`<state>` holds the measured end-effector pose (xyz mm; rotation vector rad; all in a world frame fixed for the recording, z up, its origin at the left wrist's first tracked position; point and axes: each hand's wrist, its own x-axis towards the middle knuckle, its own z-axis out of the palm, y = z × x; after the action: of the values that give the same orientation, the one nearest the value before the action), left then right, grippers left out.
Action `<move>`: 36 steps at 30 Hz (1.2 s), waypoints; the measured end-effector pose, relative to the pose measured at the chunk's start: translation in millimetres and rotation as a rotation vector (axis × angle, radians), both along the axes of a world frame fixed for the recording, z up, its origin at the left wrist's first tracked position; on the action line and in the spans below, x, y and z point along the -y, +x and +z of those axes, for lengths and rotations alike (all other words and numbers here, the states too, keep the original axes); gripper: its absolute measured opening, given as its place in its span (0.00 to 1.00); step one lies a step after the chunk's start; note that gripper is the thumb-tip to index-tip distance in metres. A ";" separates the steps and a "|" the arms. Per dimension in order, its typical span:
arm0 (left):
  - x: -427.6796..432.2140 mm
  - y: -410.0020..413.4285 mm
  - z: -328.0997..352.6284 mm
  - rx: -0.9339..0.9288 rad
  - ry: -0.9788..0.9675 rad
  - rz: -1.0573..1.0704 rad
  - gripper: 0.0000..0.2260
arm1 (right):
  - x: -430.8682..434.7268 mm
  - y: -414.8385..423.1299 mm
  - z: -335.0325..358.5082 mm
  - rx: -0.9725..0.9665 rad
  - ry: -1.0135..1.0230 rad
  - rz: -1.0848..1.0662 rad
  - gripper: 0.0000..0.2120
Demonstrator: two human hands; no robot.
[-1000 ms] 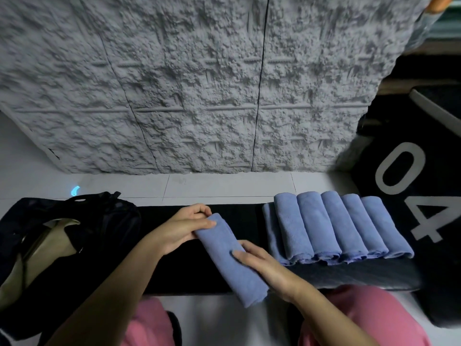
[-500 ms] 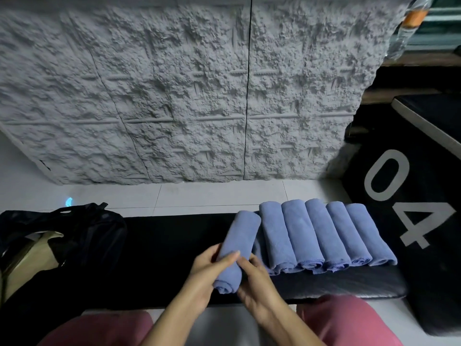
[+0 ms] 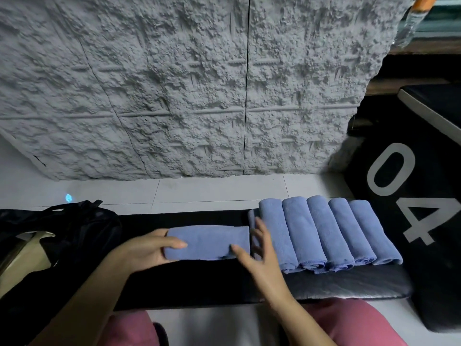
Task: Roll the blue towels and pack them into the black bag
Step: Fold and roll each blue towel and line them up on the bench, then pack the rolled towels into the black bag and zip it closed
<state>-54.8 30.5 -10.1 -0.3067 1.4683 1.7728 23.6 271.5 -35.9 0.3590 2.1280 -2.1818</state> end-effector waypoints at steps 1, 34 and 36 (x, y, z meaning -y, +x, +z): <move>-0.6 -12.3 -3.0 0.027 -0.036 0.024 0.23 | 0.6 1.7 -5.3 -0.030 0.071 0.064 0.40; -106.1 -18.7 -76.7 -0.700 -0.859 -0.168 0.12 | 18.4 2.0 -59.3 -0.083 1.457 0.466 0.23; -77.2 -9.3 -58.0 -0.840 -1.003 -0.203 0.10 | 22.4 1.0 -42.7 -0.129 1.427 0.453 0.21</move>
<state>-64.1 107.7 -68.2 0.1383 2.8134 0.8646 24.6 249.1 -78.6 -0.2281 3.0125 -0.2107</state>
